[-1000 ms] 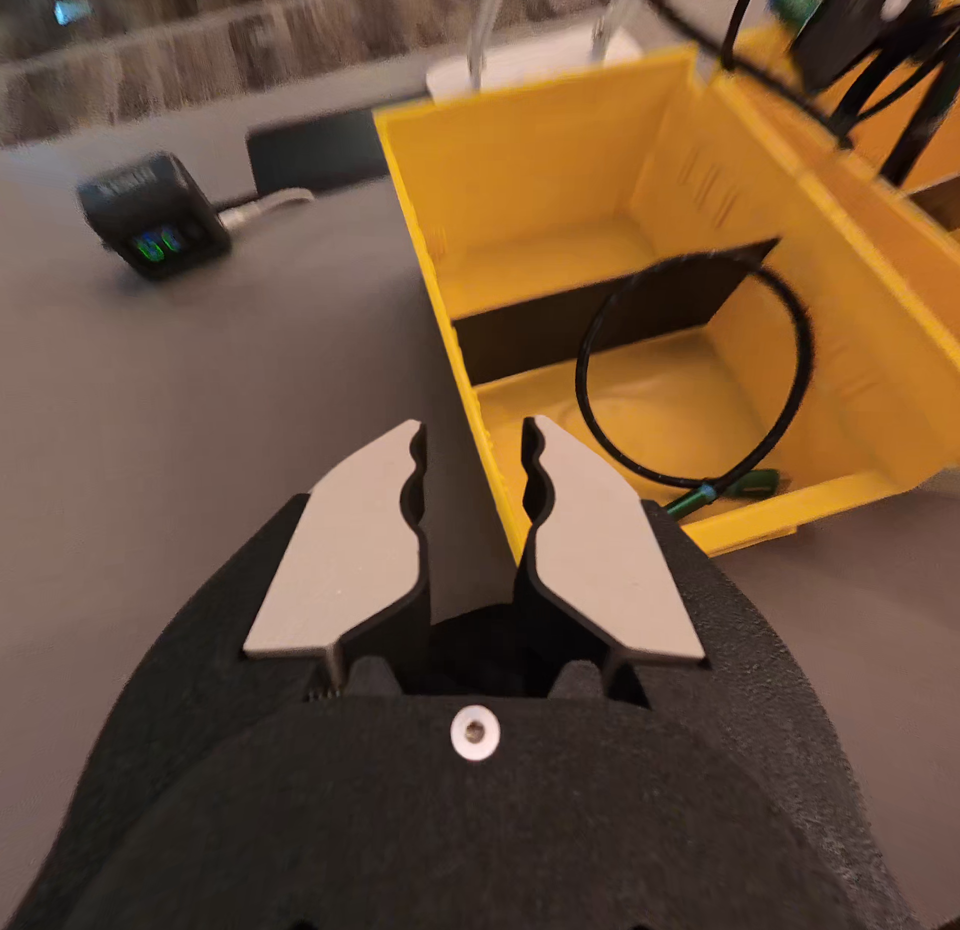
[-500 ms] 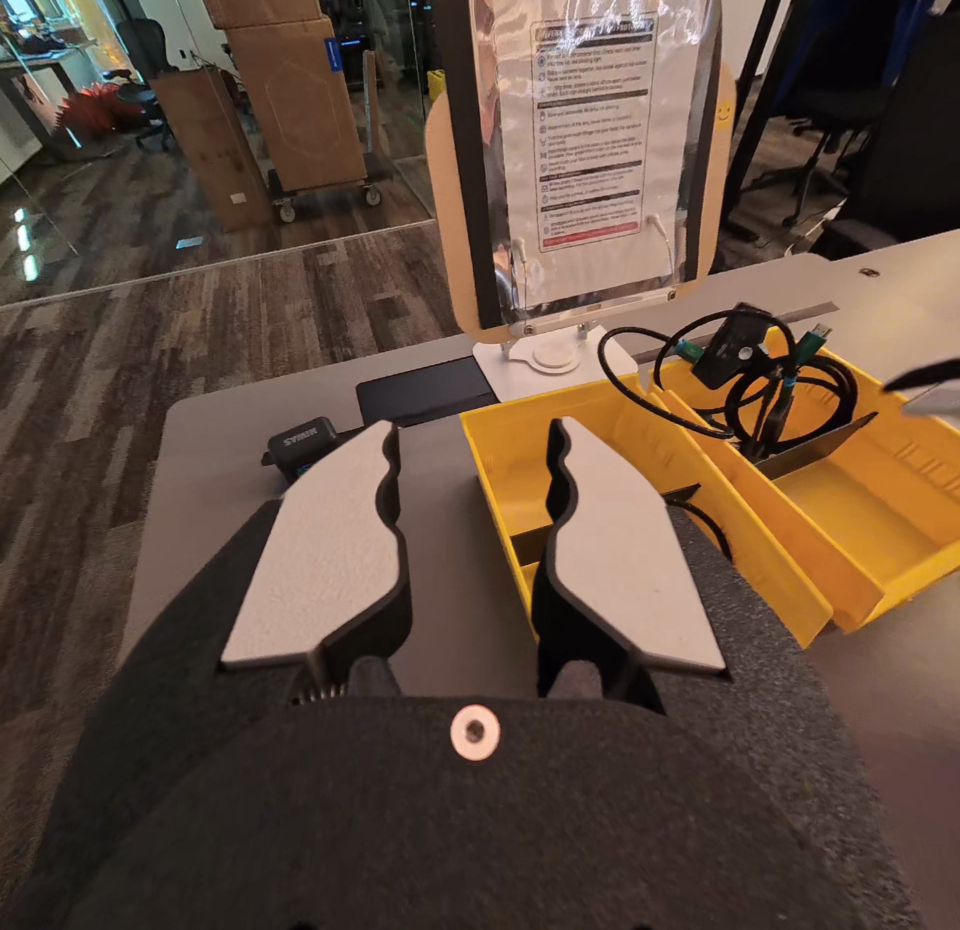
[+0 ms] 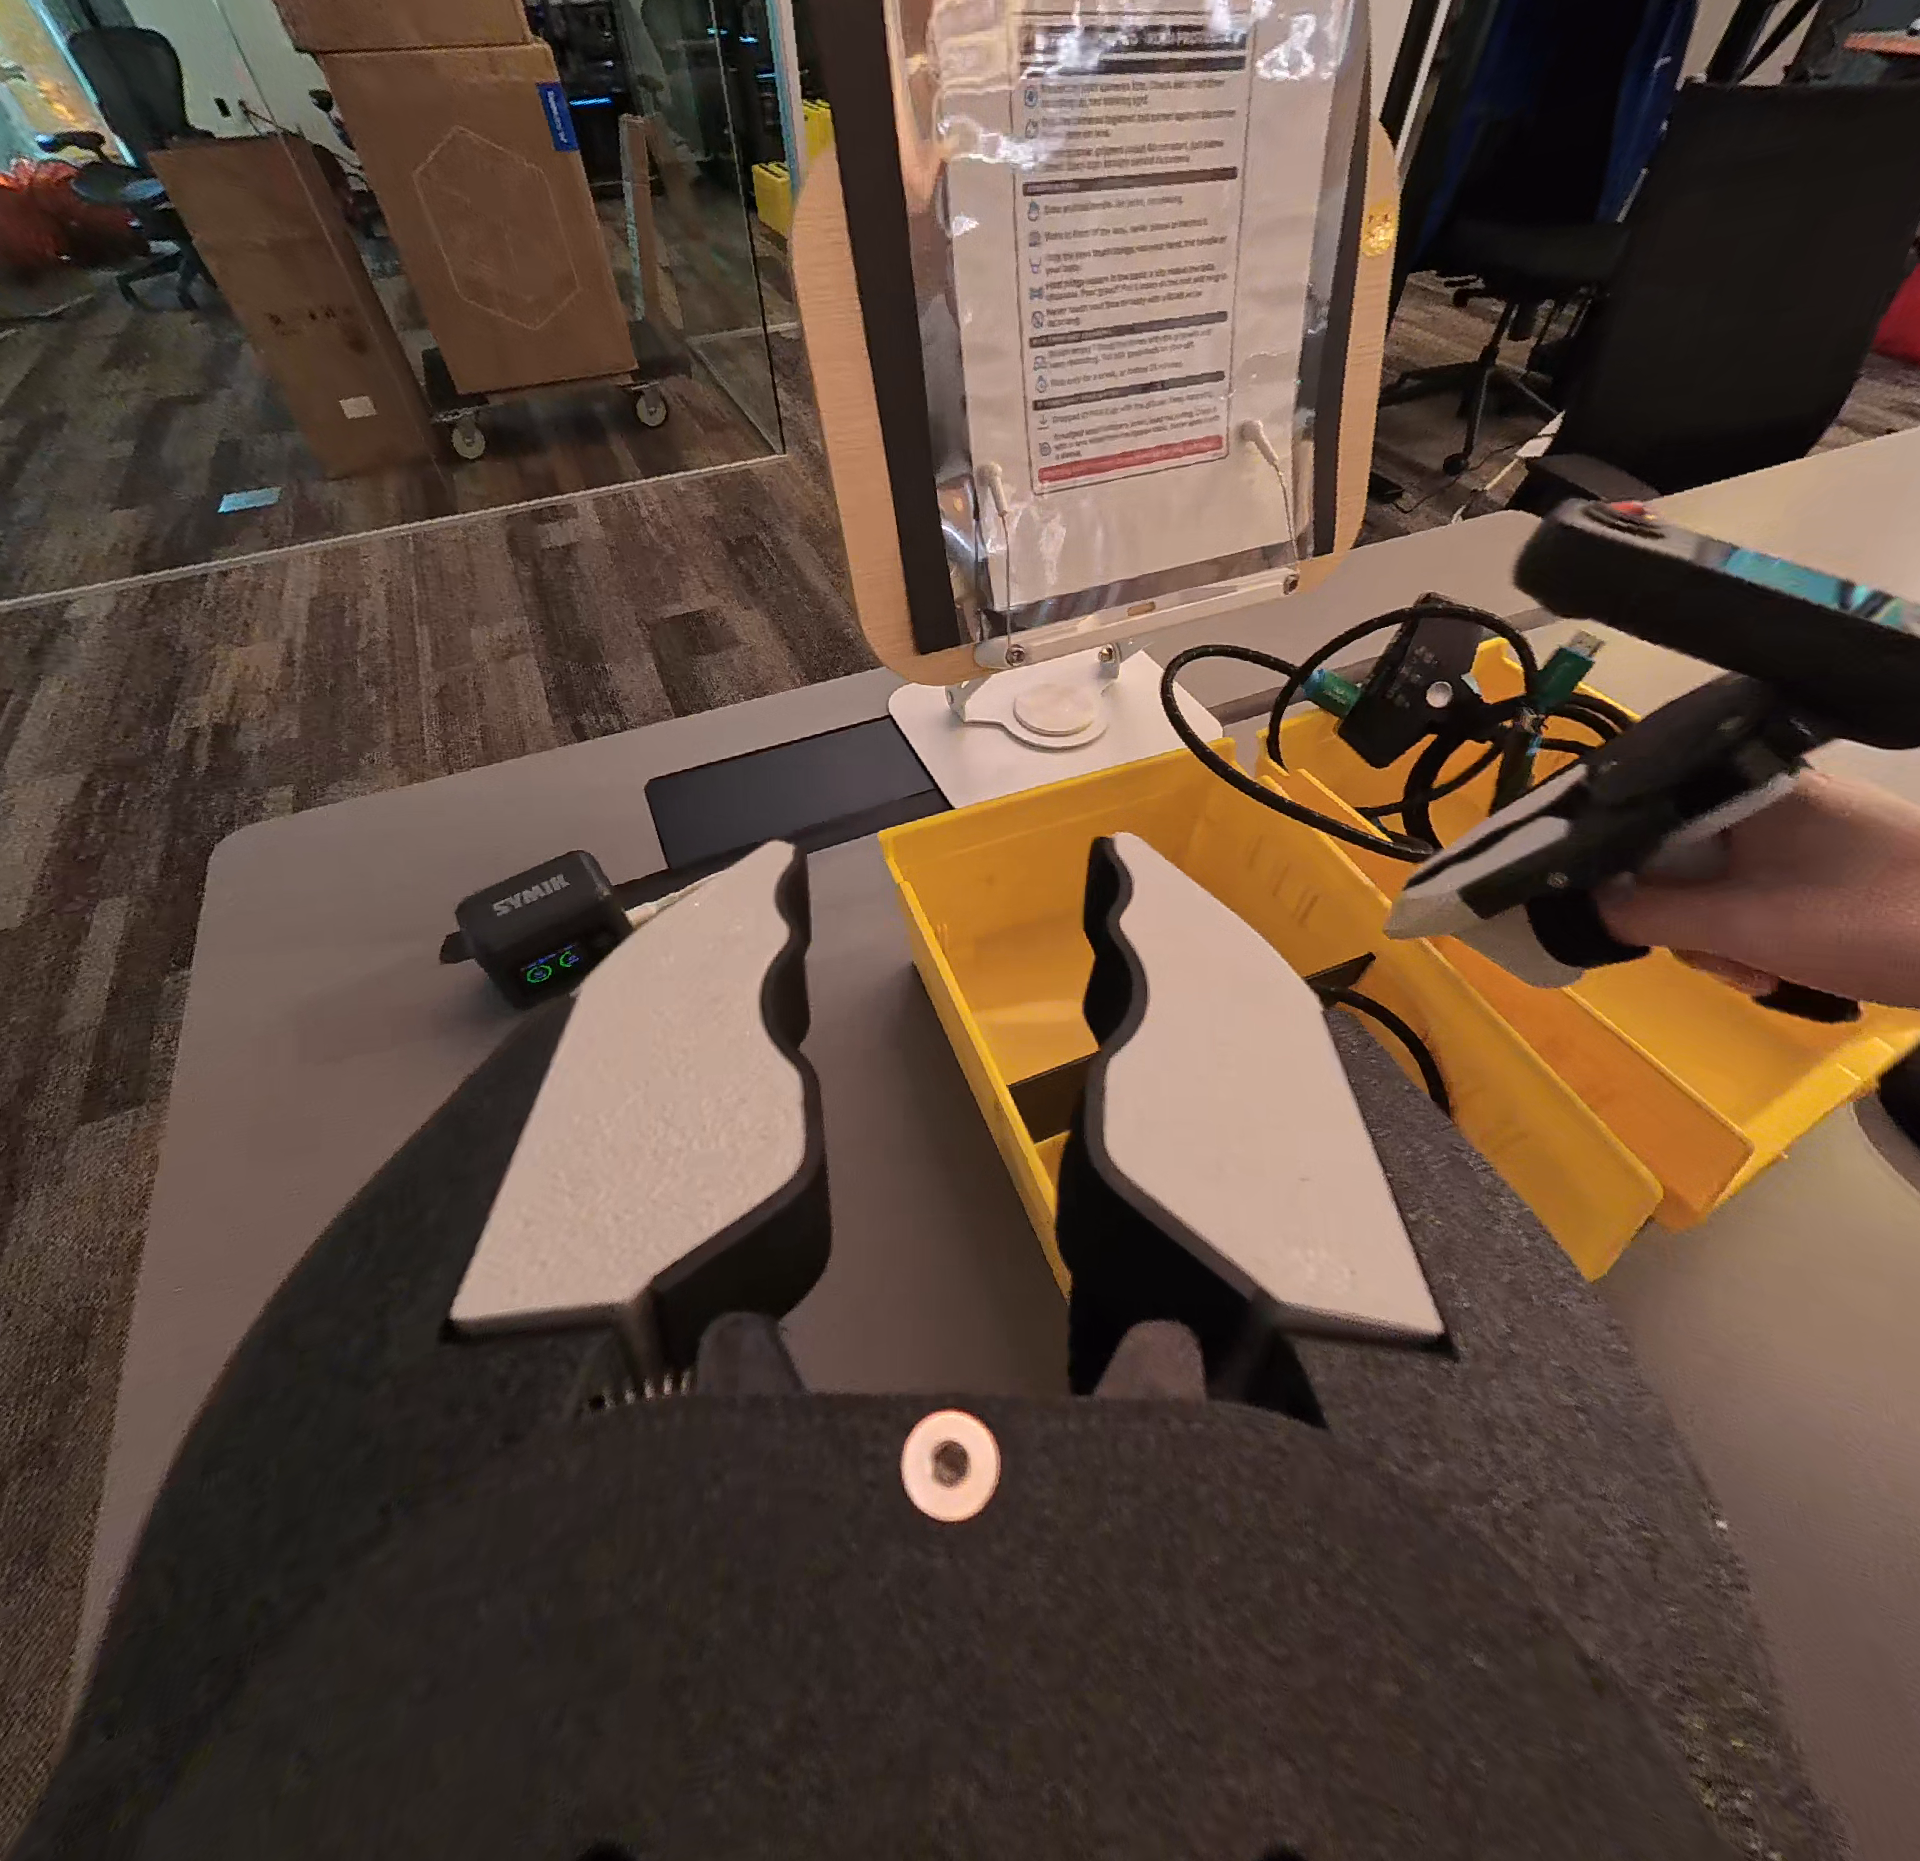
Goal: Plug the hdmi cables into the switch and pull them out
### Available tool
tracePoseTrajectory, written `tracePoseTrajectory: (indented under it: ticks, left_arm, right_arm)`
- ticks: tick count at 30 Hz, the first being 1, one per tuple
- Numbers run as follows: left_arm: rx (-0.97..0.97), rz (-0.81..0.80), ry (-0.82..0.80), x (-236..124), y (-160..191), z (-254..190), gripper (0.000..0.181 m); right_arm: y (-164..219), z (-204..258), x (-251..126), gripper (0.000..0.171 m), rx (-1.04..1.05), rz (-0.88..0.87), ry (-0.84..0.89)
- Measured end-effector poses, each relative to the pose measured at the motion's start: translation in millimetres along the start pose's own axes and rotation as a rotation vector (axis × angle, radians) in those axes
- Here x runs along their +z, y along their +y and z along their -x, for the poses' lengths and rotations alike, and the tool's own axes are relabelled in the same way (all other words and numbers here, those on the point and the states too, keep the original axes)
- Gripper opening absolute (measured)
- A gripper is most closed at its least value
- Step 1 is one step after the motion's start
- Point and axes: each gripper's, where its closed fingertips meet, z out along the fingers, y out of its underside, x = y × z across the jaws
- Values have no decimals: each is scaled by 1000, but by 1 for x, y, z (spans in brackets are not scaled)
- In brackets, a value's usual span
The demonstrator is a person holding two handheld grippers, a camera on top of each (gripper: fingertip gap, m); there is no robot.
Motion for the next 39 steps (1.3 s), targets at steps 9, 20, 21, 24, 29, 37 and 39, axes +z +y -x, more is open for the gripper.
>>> tracePoseTrajectory:
  ticks: [9, 20, 21, 24, 29, 37, 39]
  left_arm:
    - [4, -37, 84, -2, -5, -5, 50]
    - [-73, -51, 40, 8, -5, 20, 46]
    - [-68, -47, 39, 9, -5, 19, 46]
    - [-56, -36, 28, 13, -4, 19, 46]
    - [-44, -29, 18, 16, -5, 17, 46]
    - [-40, -32, 31, 15, -6, 14, 46]
    - [-39, -29, 34, 15, -5, 13, 46]
  right_arm:
    - [2, -26, -11, 5, 14, 33, 221]
    - [7, -27, 13, 2, 171, 87, 168]
    - [7, -26, 12, 2, 171, 98, 152]
    - [-3, -23, 7, 6, 155, 79, 126]
    - [-3, -25, 11, 2, 150, 87, 142]
    - [-6, -17, 2, 13, 212, 30, 83]
    - [-7, -16, 2, 14, 217, 19, 76]
